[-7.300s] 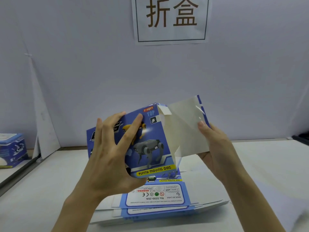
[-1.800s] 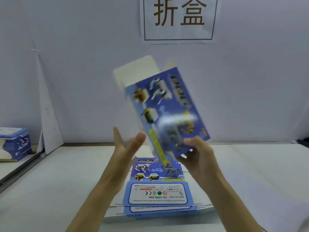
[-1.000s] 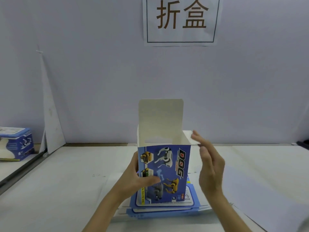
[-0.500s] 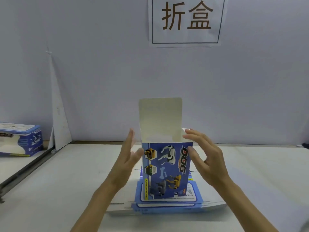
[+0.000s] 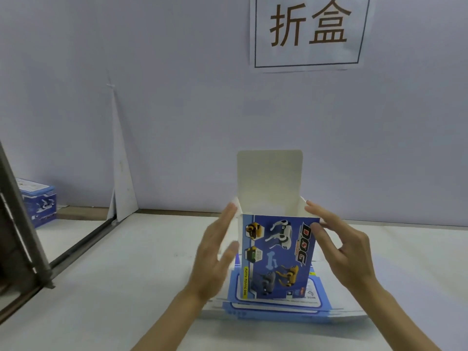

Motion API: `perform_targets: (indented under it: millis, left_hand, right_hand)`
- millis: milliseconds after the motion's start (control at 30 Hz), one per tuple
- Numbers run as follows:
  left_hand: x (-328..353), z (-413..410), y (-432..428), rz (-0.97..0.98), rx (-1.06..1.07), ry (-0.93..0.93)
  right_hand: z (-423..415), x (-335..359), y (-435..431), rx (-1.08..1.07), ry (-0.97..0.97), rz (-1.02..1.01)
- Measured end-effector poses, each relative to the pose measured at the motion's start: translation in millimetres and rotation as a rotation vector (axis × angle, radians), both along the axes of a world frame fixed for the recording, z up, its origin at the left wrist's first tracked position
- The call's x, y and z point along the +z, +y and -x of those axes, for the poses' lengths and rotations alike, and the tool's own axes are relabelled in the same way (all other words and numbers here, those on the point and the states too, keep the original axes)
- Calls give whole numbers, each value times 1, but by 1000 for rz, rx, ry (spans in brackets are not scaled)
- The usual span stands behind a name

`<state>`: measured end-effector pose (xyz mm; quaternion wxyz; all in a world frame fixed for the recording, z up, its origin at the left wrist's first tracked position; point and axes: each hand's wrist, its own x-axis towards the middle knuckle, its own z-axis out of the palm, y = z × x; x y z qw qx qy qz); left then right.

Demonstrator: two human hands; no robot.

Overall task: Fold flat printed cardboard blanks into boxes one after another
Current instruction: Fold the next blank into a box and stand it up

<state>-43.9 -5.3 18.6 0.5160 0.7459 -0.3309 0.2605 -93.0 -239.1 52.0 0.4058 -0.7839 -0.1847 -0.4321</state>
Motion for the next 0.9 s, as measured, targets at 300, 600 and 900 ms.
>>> perform_targets:
  millis: [300, 600, 900]
  left_hand:
    - [-15, 1, -25, 188, -181, 442]
    - [-23, -13, -22, 102, -185, 573]
    - [-31, -11, -21, 94, -205, 585]
  right_hand:
    - [15, 25, 1, 4, 22, -3]
    - [-62, 130, 1, -8, 450, 139]
    - [-146, 88, -4, 113, 1375, 17]
